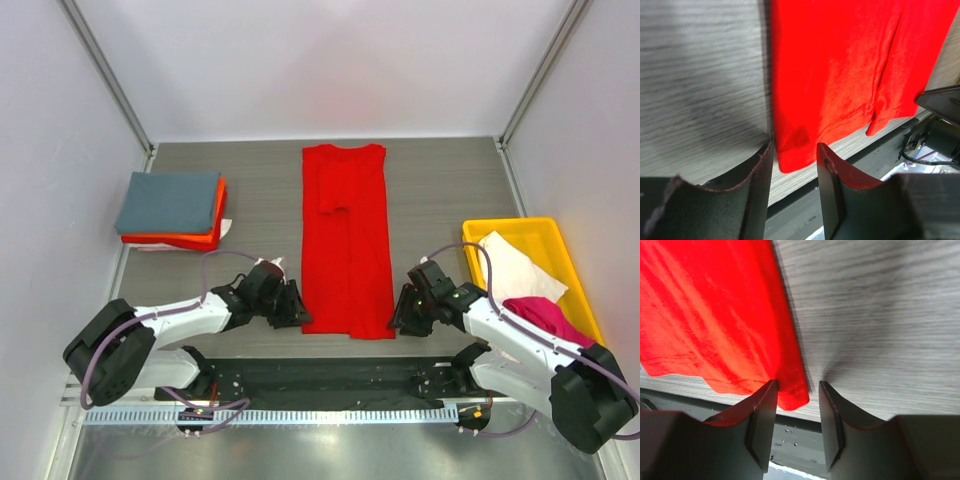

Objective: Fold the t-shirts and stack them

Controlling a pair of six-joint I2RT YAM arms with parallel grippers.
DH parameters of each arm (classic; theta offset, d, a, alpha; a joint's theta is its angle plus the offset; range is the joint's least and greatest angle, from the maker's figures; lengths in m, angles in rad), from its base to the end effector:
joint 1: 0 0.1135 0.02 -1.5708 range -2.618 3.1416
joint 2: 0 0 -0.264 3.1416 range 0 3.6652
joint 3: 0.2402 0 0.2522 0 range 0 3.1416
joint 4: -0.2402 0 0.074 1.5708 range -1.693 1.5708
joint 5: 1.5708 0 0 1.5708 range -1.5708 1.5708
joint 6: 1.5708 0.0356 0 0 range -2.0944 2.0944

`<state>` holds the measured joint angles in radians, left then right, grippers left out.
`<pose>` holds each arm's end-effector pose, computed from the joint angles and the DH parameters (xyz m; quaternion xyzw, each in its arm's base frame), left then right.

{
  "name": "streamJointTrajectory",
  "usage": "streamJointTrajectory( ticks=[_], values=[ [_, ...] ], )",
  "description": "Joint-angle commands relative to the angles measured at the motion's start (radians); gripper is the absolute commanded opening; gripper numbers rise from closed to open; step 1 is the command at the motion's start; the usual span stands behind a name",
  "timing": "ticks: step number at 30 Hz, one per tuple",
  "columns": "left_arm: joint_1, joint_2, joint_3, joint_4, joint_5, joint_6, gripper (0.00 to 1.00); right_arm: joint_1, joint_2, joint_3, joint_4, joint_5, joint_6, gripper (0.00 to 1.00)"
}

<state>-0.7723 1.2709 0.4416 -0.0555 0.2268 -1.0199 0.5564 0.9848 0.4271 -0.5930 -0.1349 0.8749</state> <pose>0.1524 -0.1596 0.1415 -0.0778 0.9332 -0.3275 0.1255 0.1318 0.0876 0.1549 0.1409 0.9657 0.1862 0.1137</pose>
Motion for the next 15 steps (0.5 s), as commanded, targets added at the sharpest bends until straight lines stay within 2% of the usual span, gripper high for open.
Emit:
streamJointTrajectory(
  ticks=[1, 9, 13, 15],
  values=[
    [-0.007, -0.033, -0.017, -0.024, -0.015, -0.019, 0.4, 0.007, -0.031, -0.011, -0.027, 0.001, 0.033, 0.43],
    [-0.024, -0.025, -0.017, -0.021, -0.027, -0.032, 0.35, 0.007, -0.028, -0.031, 0.001, -0.028, 0.024, 0.35],
    [-0.028, -0.019, -0.014, -0.021, -0.023, -0.032, 0.28, 0.007, -0.008, -0.039, 0.032, -0.038, 0.022, 0.27],
    [-0.03, -0.025, -0.018, -0.023, -0.03, -0.04, 0.22, 0.007, 0.002, -0.042, 0.047, -0.046, 0.022, 0.22]
  ],
)
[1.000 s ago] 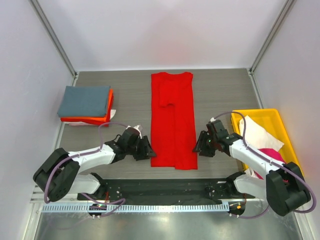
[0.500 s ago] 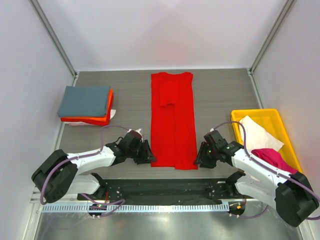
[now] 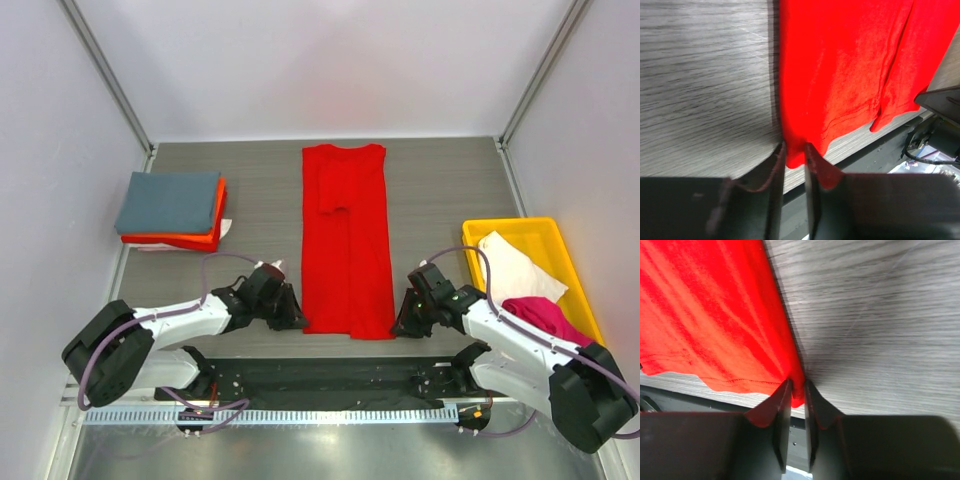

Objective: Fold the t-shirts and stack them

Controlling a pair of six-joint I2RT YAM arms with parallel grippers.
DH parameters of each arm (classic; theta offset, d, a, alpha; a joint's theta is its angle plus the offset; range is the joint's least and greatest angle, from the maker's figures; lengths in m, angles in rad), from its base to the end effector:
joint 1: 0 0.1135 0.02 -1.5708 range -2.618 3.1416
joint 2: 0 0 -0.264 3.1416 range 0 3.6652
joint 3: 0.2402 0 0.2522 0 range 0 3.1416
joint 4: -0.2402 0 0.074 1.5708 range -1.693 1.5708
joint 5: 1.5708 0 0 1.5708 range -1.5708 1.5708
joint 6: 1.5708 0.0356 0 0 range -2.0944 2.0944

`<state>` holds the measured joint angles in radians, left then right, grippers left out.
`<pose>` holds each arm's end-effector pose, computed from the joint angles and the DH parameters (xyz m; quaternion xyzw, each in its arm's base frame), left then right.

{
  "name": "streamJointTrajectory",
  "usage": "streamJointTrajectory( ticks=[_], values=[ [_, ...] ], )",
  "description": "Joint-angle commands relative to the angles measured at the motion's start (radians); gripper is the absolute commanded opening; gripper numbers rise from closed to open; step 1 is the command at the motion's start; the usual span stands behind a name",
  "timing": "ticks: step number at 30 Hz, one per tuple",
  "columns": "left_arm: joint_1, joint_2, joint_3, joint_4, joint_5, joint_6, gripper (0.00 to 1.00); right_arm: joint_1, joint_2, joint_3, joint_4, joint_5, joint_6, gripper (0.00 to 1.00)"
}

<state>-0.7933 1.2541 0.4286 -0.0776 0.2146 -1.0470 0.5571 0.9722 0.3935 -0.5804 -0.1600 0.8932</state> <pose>0.1457 -0.1588 0.1396 -0.0840 0.9362 -0.3205 0.1168 0.1267 0.0856 0.1478 0.1471 0.9647 0.1937 0.1006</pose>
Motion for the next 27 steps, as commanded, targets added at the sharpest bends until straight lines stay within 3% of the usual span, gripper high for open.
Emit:
streamJointTrajectory(
  ticks=[1, 2, 3, 5, 11, 18, 27],
  values=[
    [-0.011, -0.013, -0.008, -0.002, -0.02, -0.015, 0.19, 0.006, 0.017, -0.007, 0.036, -0.022, 0.004, 0.18],
    [-0.011, -0.027, -0.011, -0.001, -0.023, -0.016, 0.15, 0.006, 0.017, -0.004, 0.036, -0.024, 0.003, 0.08],
    [-0.011, -0.031, -0.011, -0.004, -0.021, -0.018, 0.09, 0.006, 0.014, 0.001, 0.036, -0.027, 0.001, 0.03],
    [-0.011, -0.045, -0.008, -0.013, -0.021, -0.021, 0.01, 0.006, 0.003, 0.007, 0.034, -0.029, -0.002, 0.01],
    [-0.011, -0.065, 0.047, -0.066, -0.018, -0.015, 0.0, 0.006, -0.03, 0.085, -0.01, -0.009, -0.02, 0.01],
    [0.049, -0.081, 0.217, -0.183, -0.058, 0.064, 0.0, -0.017, 0.016, 0.261, -0.058, 0.12, -0.08, 0.01],
    [0.259, 0.083, 0.442, -0.203, 0.012, 0.18, 0.0, -0.121, 0.318, 0.548, 0.027, 0.186, -0.206, 0.01]
  ],
)
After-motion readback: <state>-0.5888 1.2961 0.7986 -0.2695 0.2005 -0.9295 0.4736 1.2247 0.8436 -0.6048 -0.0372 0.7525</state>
